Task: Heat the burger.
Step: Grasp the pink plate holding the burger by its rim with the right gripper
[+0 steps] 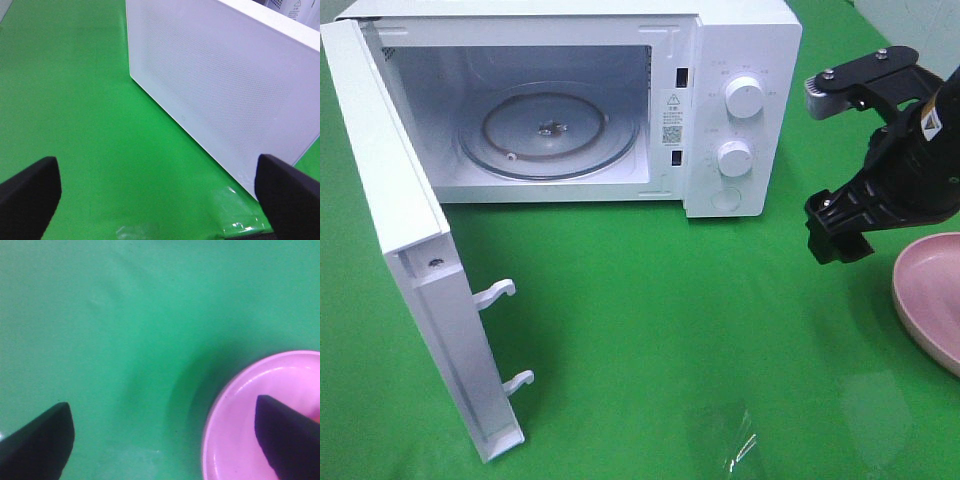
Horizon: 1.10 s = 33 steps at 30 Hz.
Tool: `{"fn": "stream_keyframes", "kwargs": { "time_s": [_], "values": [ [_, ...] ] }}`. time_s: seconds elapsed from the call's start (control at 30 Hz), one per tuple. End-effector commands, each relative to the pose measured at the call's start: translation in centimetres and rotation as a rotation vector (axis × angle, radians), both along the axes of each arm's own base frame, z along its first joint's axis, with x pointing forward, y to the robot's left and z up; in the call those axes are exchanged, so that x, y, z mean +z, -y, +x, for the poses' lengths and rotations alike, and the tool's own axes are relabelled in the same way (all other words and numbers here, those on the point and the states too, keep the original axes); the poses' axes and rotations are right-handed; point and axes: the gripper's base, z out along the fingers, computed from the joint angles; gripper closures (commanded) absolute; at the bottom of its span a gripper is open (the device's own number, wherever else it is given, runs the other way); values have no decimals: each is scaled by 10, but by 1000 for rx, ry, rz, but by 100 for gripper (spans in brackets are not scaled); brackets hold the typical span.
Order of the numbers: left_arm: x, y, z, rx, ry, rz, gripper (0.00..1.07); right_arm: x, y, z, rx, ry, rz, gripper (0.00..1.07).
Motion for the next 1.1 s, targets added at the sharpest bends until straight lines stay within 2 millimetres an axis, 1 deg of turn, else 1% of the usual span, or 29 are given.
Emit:
{"fn": "stream_keyframes", "kwargs": {
  "time_s": [0.03,0.1,0.13,0.17,0.2,0.23,0.27,0.3,0.33,0.37,0.4,0.43,0.5,0.97,1.03,1.07,1.1],
  "values": [
    [0,0,-4,-6,23,3,9,2,12,2,-42,-5,-13,17],
    [0,0,-4,-6,23,3,9,2,16,2,-57,-9,-15,17],
    [0,0,-4,-6,23,3,9,1,24,4,-96,-19,-14,18],
    [0,0,-4,-6,23,3,9,1,24,4,-96,-19,-14,18],
    [0,0,-4,-6,23,3,9,0,33,5,-133,-30,-12,19],
    [0,0,-4,-6,23,3,9,0,33,5,-133,-30,-12,19],
    [0,0,-4,-6,23,3,9,-1,40,5,-163,-38,-3,20],
    [0,0,-4,-6,23,3,9,-1,40,5,-163,-38,-3,20],
    [0,0,-4,-6,23,3,9,-1,47,5,-198,-53,-3,21],
    [0,0,-4,-6,23,3,9,-1,47,5,-198,-53,-3,21],
    [0,0,-4,-6,23,3,9,-2,55,4,-231,-74,-10,22],
    [0,0,-4,-6,23,3,9,-2,55,4,-231,-74,-10,22],
    [0,0,-4,-6,23,3,9,-3,66,4,-285,-96,3,23],
    [0,0,-4,-6,23,3,9,-4,63,5,-265,-101,38,25],
    [0,0,-4,-6,23,3,9,-7,63,5,-266,-111,37,26],
    [0,0,-4,-7,24,4,9,-13,63,6,-267,-130,35,26],
    [0,0,-4,-7,24,4,9,-13,63,6,-267,-130,35,26]
  ]
}}
